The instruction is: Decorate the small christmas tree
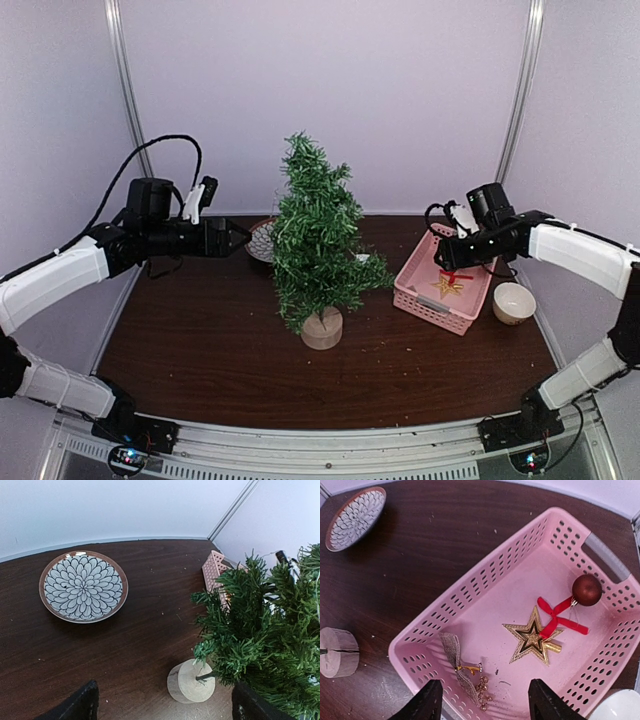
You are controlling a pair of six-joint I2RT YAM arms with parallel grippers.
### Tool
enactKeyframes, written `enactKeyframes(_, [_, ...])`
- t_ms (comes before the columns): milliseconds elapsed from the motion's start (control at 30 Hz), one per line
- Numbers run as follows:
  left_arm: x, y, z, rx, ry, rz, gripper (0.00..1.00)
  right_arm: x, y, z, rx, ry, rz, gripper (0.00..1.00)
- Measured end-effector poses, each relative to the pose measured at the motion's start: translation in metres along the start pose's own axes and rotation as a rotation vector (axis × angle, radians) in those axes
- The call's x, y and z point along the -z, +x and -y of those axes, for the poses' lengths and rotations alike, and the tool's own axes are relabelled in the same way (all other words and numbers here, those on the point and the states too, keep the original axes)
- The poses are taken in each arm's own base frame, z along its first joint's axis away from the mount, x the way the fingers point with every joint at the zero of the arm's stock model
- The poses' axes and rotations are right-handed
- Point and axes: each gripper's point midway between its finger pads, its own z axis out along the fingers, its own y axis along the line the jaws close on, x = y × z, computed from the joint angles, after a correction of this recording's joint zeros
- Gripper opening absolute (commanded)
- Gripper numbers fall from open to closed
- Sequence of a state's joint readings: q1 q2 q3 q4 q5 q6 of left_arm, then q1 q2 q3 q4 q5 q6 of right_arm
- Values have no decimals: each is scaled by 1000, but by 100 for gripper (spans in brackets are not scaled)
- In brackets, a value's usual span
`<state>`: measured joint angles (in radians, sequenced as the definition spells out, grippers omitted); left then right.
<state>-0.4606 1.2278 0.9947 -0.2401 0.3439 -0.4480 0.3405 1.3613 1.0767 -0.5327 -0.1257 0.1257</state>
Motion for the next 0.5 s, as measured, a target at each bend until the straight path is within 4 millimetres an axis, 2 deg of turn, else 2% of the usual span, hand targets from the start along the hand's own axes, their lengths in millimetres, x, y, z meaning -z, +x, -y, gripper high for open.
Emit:
enactKeyframes(100, [0,-1,0,-2,1,5,92,-31,16,7,11,41,-91,55])
enactKeyframes(233, [-1,2,-2,1,-4,-1,92,-59,33,10,18,49,-179,48])
enactKeyframes(367, [-1,3,-3,1,-7,-1,92,-78,53,5,13,17,-253,43])
enactKeyframes(500, [-1,3,-3,1,-7,-1,92,-86,64,-8,19,-28,-291,42])
